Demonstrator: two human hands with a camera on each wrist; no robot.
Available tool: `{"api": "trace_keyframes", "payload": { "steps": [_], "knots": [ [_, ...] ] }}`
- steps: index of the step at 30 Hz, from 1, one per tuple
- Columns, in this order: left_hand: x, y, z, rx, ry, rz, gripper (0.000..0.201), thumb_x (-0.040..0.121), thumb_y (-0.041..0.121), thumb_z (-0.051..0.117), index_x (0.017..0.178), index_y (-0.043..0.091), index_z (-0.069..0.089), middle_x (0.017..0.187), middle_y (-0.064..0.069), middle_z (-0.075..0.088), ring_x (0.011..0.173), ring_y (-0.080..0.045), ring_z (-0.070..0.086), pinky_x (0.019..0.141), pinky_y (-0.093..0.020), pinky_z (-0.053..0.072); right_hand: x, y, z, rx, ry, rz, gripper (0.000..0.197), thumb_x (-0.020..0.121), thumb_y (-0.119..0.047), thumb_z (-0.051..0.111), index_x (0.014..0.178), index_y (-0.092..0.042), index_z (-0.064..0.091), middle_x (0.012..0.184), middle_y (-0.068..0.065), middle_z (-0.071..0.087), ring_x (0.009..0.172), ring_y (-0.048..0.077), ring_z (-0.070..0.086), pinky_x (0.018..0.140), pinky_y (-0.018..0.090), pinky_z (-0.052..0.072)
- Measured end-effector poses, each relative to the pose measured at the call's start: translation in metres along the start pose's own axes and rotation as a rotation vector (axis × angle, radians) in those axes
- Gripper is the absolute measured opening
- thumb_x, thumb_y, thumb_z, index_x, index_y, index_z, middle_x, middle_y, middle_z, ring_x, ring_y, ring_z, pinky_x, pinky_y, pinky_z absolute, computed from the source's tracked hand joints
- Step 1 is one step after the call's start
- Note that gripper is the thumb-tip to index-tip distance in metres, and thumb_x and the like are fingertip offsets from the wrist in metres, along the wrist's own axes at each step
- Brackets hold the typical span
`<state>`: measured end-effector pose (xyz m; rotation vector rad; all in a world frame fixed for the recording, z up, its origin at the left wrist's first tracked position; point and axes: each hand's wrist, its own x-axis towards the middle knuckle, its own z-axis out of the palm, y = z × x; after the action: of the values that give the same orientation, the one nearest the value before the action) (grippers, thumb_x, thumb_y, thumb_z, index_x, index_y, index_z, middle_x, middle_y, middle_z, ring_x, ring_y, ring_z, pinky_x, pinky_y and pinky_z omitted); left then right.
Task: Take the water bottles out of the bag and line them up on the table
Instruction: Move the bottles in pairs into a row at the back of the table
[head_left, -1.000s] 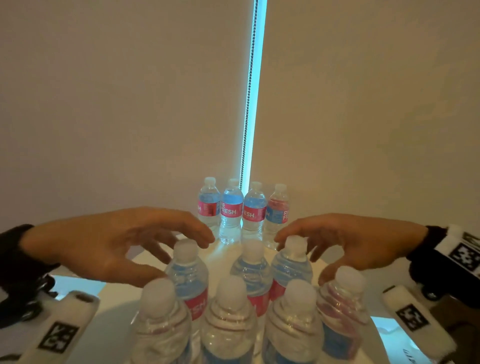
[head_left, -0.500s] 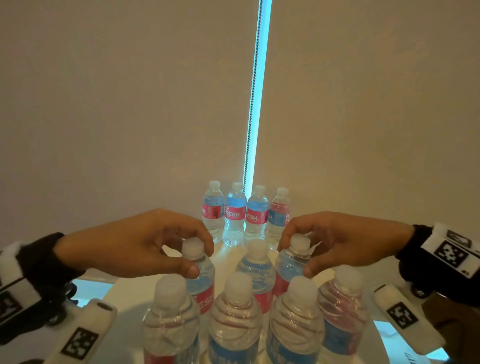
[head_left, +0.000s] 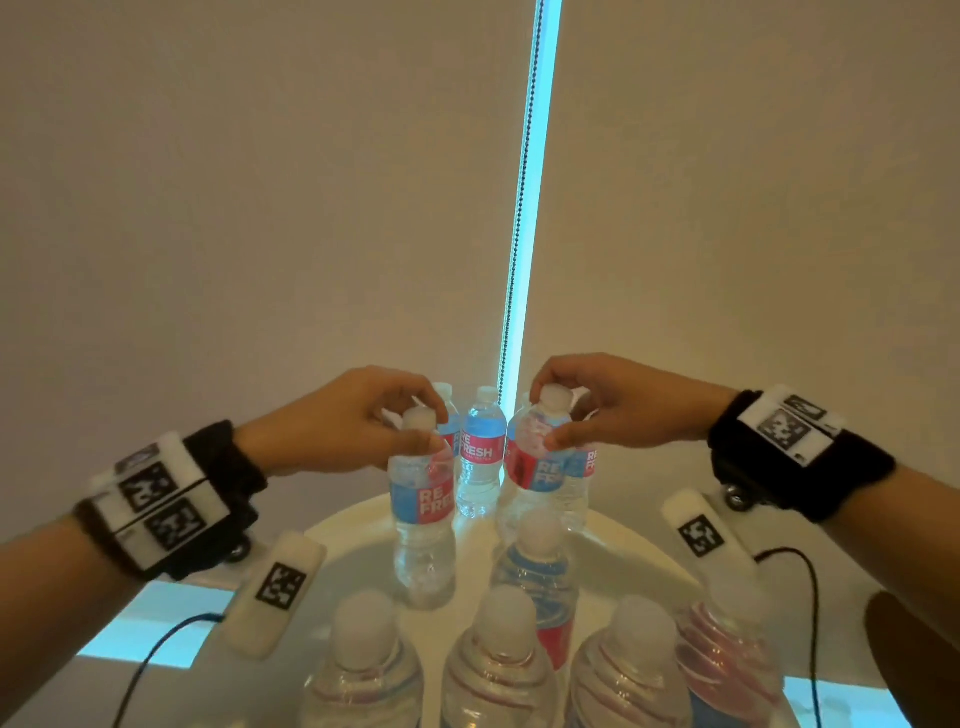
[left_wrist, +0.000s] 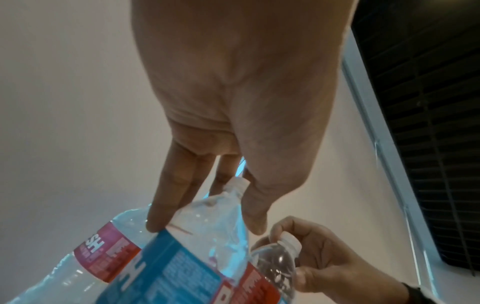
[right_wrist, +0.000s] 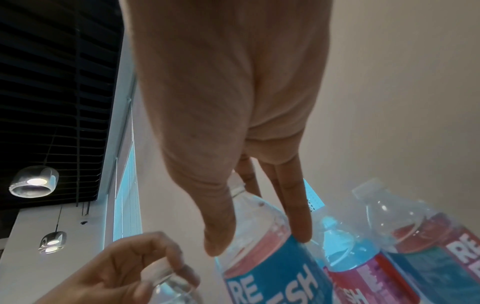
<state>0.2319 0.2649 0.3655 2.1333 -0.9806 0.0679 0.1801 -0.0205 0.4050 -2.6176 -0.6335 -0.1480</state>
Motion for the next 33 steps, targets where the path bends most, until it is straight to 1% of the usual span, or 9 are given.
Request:
{"api": "trace_keyframes", "payload": {
  "steps": [4, 6, 9, 17, 19, 24, 29, 31, 33],
  "knots": [
    [0.026, -0.013, 0.008, 0.135, 0.075, -0.017, 0.024, 0.088, 0.027, 0.075, 0.109, 0.018, 0.069, 0.096, 0.007, 0.067, 0.079, -0.014, 0.071, 0.063, -0.024, 0.060, 0.033, 0.006, 0.016, -0.109, 0.031, 0.053, 0.028, 0.087, -0.027, 0.078, 0.106, -0.022, 0.058, 0.118, 0.002, 0.064, 0.091, 0.019, 0.068, 0.084, 0.038, 0.063],
    [0.037, -0.019, 0.010, 0.161, 0.100, -0.023, 0.025, 0.087, 0.027, 0.075, 0.108, 0.017, 0.067, 0.100, 0.002, 0.067, 0.084, -0.016, 0.069, 0.069, -0.028, 0.059, 0.045, 0.008, 0.025, -0.136, 0.033, 0.063, 0.029, 0.088, -0.030, 0.077, 0.105, -0.024, 0.055, 0.117, 0.001, 0.062, 0.087, 0.016, 0.065, 0.079, 0.035, 0.062],
    [0.051, -0.027, 0.013, 0.156, 0.109, -0.054, 0.024, 0.085, 0.025, 0.078, 0.103, 0.019, 0.063, 0.101, -0.003, 0.067, 0.078, -0.015, 0.067, 0.066, -0.032, 0.061, 0.059, 0.011, 0.036, -0.147, 0.011, 0.077, 0.030, 0.088, -0.030, 0.077, 0.104, -0.025, 0.052, 0.110, -0.002, 0.058, 0.077, 0.004, 0.056, 0.068, 0.021, 0.051],
    [0.067, -0.043, 0.023, 0.164, 0.040, -0.090, 0.024, 0.085, 0.024, 0.078, 0.101, 0.021, 0.060, 0.101, -0.010, 0.068, 0.081, -0.024, 0.071, 0.065, -0.035, 0.065, 0.073, 0.019, 0.055, -0.244, -0.038, 0.082, 0.039, 0.091, -0.034, 0.073, 0.120, -0.013, 0.057, 0.109, -0.004, 0.055, 0.095, 0.016, 0.053, 0.074, 0.020, 0.042],
    [0.069, -0.045, 0.024, 0.157, 0.057, -0.085, 0.024, 0.085, 0.023, 0.078, 0.101, 0.021, 0.061, 0.099, -0.008, 0.068, 0.079, -0.022, 0.069, 0.067, -0.037, 0.065, 0.075, 0.021, 0.056, -0.227, -0.034, 0.090, 0.039, 0.092, -0.034, 0.073, 0.121, -0.013, 0.056, 0.110, -0.004, 0.056, 0.093, 0.017, 0.054, 0.069, 0.017, 0.041],
    [0.071, -0.048, 0.026, 0.171, 0.127, -0.076, 0.032, 0.083, 0.026, 0.080, 0.110, 0.015, 0.067, 0.102, -0.002, 0.064, 0.080, -0.019, 0.065, 0.076, -0.040, 0.062, 0.079, 0.026, 0.057, -0.185, -0.017, 0.116, 0.042, 0.091, -0.034, 0.073, 0.125, -0.016, 0.055, 0.117, 0.001, 0.060, 0.092, 0.017, 0.058, 0.074, 0.024, 0.047],
    [0.072, -0.051, 0.025, 0.135, 0.111, -0.083, 0.035, 0.084, 0.025, 0.079, 0.116, 0.016, 0.066, 0.096, 0.008, 0.057, 0.082, -0.019, 0.069, 0.072, -0.031, 0.062, 0.077, 0.026, 0.056, -0.184, -0.005, 0.113, 0.045, 0.091, -0.032, 0.073, 0.129, -0.017, 0.054, 0.113, -0.005, 0.055, 0.087, 0.014, 0.054, 0.063, 0.013, 0.040],
    [0.071, -0.052, 0.025, 0.113, 0.110, -0.084, 0.035, 0.084, 0.024, 0.079, 0.116, 0.016, 0.066, 0.097, 0.008, 0.057, 0.080, -0.017, 0.069, 0.072, -0.033, 0.063, 0.075, 0.025, 0.056, -0.178, 0.004, 0.113, 0.047, 0.091, -0.032, 0.073, 0.131, -0.016, 0.054, 0.113, -0.005, 0.053, 0.088, 0.014, 0.053, 0.064, 0.014, 0.040],
    [0.071, -0.054, 0.027, 0.097, 0.126, -0.082, 0.035, 0.085, 0.023, 0.079, 0.116, 0.016, 0.067, 0.095, 0.011, 0.056, 0.075, -0.013, 0.068, 0.070, -0.032, 0.063, 0.072, 0.026, 0.057, -0.161, 0.008, 0.120, 0.051, 0.091, -0.034, 0.073, 0.134, -0.017, 0.051, 0.116, -0.003, 0.055, 0.092, 0.015, 0.054, 0.074, 0.019, 0.044]
  ]
}}
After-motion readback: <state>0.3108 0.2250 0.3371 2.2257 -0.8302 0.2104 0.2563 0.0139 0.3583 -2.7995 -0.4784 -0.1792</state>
